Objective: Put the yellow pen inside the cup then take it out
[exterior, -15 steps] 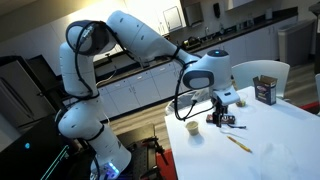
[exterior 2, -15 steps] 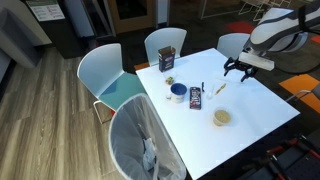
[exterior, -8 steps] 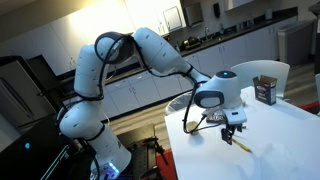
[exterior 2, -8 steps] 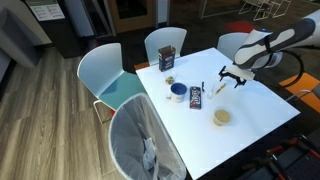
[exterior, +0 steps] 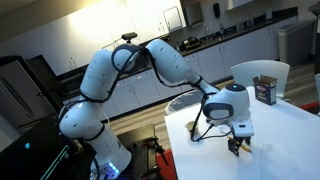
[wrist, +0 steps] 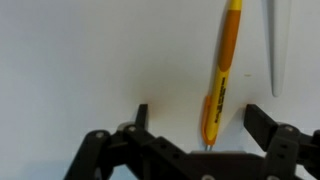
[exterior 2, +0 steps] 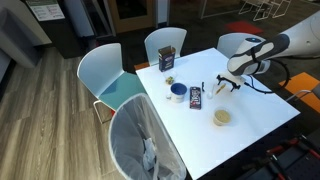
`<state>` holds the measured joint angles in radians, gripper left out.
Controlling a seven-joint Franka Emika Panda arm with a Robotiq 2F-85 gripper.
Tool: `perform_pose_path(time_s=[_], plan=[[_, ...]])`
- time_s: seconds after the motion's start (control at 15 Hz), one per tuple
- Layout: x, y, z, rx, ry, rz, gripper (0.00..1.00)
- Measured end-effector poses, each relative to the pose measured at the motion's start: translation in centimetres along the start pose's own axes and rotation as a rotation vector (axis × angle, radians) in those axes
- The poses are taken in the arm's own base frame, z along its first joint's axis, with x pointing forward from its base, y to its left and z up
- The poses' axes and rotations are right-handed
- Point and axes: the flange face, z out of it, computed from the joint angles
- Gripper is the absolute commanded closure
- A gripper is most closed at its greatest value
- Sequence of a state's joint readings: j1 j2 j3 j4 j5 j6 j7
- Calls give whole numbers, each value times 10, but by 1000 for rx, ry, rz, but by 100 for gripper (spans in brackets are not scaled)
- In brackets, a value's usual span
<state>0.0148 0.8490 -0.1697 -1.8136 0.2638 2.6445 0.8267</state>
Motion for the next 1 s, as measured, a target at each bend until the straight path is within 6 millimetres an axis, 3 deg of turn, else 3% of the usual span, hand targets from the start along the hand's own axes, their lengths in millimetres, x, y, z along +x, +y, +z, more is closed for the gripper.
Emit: perform_pose_path(time_s=[0.53, 0.67, 0.87, 1.0], plan=[[3, -18, -8, 33, 15, -9, 96], [1, -19, -9, 35, 14, -10, 100], [-8, -17, -11, 25, 12, -30, 96], [-20, -8, -23, -6, 41, -74, 96]])
